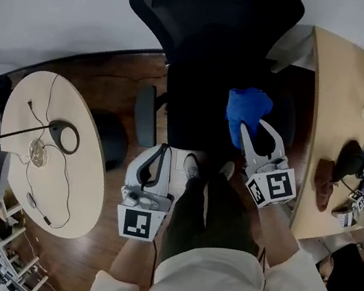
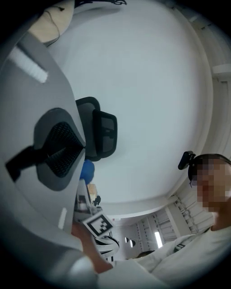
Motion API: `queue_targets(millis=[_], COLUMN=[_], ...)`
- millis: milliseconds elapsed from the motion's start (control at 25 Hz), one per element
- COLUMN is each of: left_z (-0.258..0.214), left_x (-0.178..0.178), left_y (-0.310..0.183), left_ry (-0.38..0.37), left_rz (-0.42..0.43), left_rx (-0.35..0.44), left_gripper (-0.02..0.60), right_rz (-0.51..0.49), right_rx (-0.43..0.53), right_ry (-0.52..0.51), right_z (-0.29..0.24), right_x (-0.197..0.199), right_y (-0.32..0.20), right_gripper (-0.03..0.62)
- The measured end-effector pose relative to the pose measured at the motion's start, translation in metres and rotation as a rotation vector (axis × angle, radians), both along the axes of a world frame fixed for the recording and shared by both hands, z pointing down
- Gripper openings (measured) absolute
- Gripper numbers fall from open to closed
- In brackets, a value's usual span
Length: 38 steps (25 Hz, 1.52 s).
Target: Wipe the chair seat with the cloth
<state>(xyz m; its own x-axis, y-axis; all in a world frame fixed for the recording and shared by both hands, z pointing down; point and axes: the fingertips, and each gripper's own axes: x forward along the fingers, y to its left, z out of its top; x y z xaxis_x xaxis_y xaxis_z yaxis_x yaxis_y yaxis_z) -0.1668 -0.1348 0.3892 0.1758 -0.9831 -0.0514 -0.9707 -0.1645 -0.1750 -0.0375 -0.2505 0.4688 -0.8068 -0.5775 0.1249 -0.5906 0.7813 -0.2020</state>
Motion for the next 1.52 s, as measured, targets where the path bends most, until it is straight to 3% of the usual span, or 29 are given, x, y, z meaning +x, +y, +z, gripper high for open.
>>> queue_targets(millis=[120, 280, 400, 520, 680, 760, 880, 1160, 1240, 1360, 1520], left_z=[0.075, 0.157, 0.211, 0.25, 0.276, 0.28, 0.276, 0.259, 0.257, 0.259, 0.256], left_x=[-0.008, -0.017, -0.022, -0.031, -0.042, -0.044, -0.045, -0.024, -0.012, -0.001, 0.005], left_y=[-0.015, -0.033, -0.034, -0.023, -0.012, -0.01, -0.01, -0.031, -0.037, -0.04, -0.039], left_ry=[0.068, 0.141, 0.119, 0.127, 0.134, 0.135, 0.134, 0.158, 0.166, 0.162, 0.167], left_rz=[0.008, -0.02, -0.015, -0.021, -0.032, -0.024, -0.006, 0.043, 0.06, 0.078, 0.081], left_rx=[-0.062, -0.118, -0.135, -0.164, -0.201, -0.205, -0.205, -0.184, -0.179, -0.183, -0.189], left_gripper=[0.021, 0.032, 0.034, 0.034, 0.034, 0.034, 0.034, 0.034, 0.034, 0.034, 0.032], right_rz=[-0.018, -0.048, -0.08, -0.105, -0.186, -0.172, -0.05, 0.232, 0.287, 0.261, 0.055], right_rx=[-0.157, -0.413, -0.515, -0.608, -0.603, -0.589, -0.599, -0.656, -0.685, -0.697, -0.68], right_ry=[0.097, 0.124, 0.199, 0.304, 0.395, 0.421, 0.441, 0.567, 0.572, 0.506, 0.323], right_z=[0.167, 0.369, 0.487, 0.562, 0.598, 0.607, 0.605, 0.603, 0.601, 0.591, 0.55], right_x=[-0.049, -0.128, -0.192, -0.239, -0.27, -0.257, -0.192, 0.019, 0.056, 0.051, -0.057], right_y=[-0.04, -0.08, -0.105, -0.117, -0.116, -0.123, -0.158, -0.237, -0.248, -0.245, -0.186], right_gripper=[0.097, 0.097, 0.096, 0.095, 0.095, 0.094, 0.094, 0.092, 0.092, 0.092, 0.092])
